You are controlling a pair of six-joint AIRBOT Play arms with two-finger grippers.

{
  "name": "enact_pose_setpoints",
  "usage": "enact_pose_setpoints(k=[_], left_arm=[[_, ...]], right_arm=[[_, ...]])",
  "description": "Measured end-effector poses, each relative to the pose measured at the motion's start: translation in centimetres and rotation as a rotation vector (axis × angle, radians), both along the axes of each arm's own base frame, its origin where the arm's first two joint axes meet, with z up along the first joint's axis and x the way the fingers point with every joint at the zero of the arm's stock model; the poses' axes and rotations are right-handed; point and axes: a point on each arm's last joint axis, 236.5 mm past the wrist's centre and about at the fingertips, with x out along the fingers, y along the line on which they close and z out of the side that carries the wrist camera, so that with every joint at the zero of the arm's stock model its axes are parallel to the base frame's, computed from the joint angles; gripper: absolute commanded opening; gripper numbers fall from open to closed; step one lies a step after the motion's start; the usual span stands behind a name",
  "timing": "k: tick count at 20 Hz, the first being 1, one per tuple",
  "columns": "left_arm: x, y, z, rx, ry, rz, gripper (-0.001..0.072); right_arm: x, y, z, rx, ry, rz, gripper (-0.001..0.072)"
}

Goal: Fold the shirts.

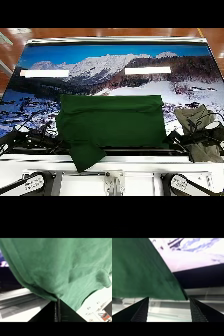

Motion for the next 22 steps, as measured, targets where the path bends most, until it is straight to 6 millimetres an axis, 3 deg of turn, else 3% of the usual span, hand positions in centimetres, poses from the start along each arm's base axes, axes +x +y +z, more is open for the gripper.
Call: enact_pose_setpoints(k=[1,3,6,7,10,13,18,22], left_arm=[[0.0,0.0,0.1,0.000,-0.001,0.001,0.0036],[0.1,0.0,0.2,0.001,-0.006,0.004,0.0036],[0.3,0.1,0.4,0.006,-0.020,0.007,0.0036],[0.5,0.1,0.5,0.009,-0.025,0.007,0.0035],[1.7,0.5,1.1,0.023,-0.068,0.007,0.0035],[5.1,1.7,3.8,0.053,-0.185,-0.012,0.0035],[13.2,4.0,11.0,0.126,-0.419,-0.007,0.0035],[18.5,5.0,13.7,0.153,-0.489,0.014,0.0035]], right_arm=[[0.0,0.2,-0.2,0.008,0.006,-0.006,0.0481],[0.4,0.3,-0.6,0.011,0.006,-0.021,0.0422],[1.1,0.7,-0.8,0.017,-0.011,-0.033,0.0115],[1.2,1.1,-0.8,0.022,-0.015,-0.021,0.0067],[1.5,2.2,-0.8,0.019,-0.028,0.050,0.0065],[3.6,2.3,0.3,-0.016,-0.115,0.127,0.0064],[11.6,0.7,4.7,-0.133,-0.355,0.119,0.0064],[17.4,1.2,6.4,-0.221,-0.457,0.175,0.0065]])
